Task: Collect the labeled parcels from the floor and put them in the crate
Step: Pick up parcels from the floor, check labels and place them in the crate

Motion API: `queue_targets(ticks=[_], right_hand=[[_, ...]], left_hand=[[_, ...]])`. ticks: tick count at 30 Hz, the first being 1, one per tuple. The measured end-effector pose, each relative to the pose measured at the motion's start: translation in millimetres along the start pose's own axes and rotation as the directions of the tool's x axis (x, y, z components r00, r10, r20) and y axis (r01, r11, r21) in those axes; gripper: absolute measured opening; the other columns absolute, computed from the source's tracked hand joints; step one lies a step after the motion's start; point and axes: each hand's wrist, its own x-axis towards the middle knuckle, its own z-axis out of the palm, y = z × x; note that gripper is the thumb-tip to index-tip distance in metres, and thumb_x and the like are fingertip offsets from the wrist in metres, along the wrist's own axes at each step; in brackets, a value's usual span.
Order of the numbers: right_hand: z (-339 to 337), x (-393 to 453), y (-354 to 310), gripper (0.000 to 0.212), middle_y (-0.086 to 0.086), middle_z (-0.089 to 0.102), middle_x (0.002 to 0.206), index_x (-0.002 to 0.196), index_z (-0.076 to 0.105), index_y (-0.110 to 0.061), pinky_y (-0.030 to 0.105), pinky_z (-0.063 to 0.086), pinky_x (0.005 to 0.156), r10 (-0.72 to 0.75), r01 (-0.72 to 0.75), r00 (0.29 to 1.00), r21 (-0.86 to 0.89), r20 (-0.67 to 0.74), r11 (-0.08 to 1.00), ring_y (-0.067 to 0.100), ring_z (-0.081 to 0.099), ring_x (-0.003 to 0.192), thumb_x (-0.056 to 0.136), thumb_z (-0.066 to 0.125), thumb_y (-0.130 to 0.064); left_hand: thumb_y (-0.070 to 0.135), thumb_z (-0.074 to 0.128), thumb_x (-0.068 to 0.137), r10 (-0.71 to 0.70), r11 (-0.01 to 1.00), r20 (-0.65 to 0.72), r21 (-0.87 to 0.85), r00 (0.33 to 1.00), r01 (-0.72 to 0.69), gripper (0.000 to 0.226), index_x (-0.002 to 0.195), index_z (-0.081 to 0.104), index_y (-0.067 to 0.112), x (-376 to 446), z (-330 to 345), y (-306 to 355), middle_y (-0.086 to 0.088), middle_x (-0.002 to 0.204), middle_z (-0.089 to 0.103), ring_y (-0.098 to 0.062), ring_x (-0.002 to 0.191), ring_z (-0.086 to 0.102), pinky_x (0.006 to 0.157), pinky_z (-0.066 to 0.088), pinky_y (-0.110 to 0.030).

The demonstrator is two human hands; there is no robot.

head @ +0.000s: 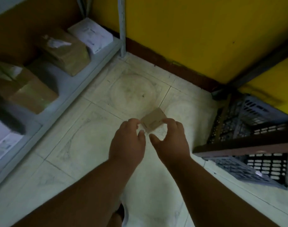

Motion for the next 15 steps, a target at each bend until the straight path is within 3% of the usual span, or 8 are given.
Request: queue_targets(ticks=[3,5,11,15], right_hand=[[12,67,-8,0.064,-0.003,0.043,0.143,0.137,0.045,-0.029,0.045,0.053,0.097,0.042,-0.038,0.998,0.105,-0.038,0.994,0.021,0.054,0.123,0.082,0.075,-0.036],[23,102,1,0.061,-0.001,0.044,0.140,0.135,0.046,-0.028,0.046,0.054,0.095,0.106,-0.099,0.994,0.172,-0.031,0.980,0.022,0.055,0.119,0.082,0.074,-0.033],[78,185,78,0.055,0.005,0.046,0.136,0.134,0.048,-0.025,0.043,0.054,0.094,0.231,-0.238,0.971,0.156,0.060,0.959,0.024,0.057,0.114,0.085,0.069,-0.033],[127,246,136,0.057,0.005,0.050,0.128,0.134,0.047,-0.023,0.035,0.055,0.086,0.283,-0.300,0.951,0.150,0.126,0.942,0.020,0.060,0.101,0.084,0.072,-0.034]], left_hand=[[0.027,0.055,0.097,0.092,0.995,0.017,0.047,0.996,-0.092,0.033,0.129,0.054,0.022,73,9,8,0.003,0.117,0.060,-0.015,0.093,0.061,0.071,0.045,-0.025],[0.027,0.055,0.096,0.101,0.992,0.055,0.065,0.993,-0.104,0.034,0.130,0.053,0.024,107,29,7,0.004,0.118,0.059,-0.016,0.094,0.061,0.073,0.048,-0.028],[0.028,0.053,0.097,-0.004,0.996,0.141,0.088,0.990,-0.008,0.031,0.128,0.053,0.022,172,131,-32,0.000,0.119,0.060,-0.017,0.098,0.063,0.080,0.053,-0.033],[0.028,0.055,0.097,-0.052,0.993,0.173,0.110,0.984,0.034,0.031,0.127,0.054,0.022,219,213,-72,0.000,0.119,0.061,-0.017,0.097,0.064,0.076,0.047,-0.027]])
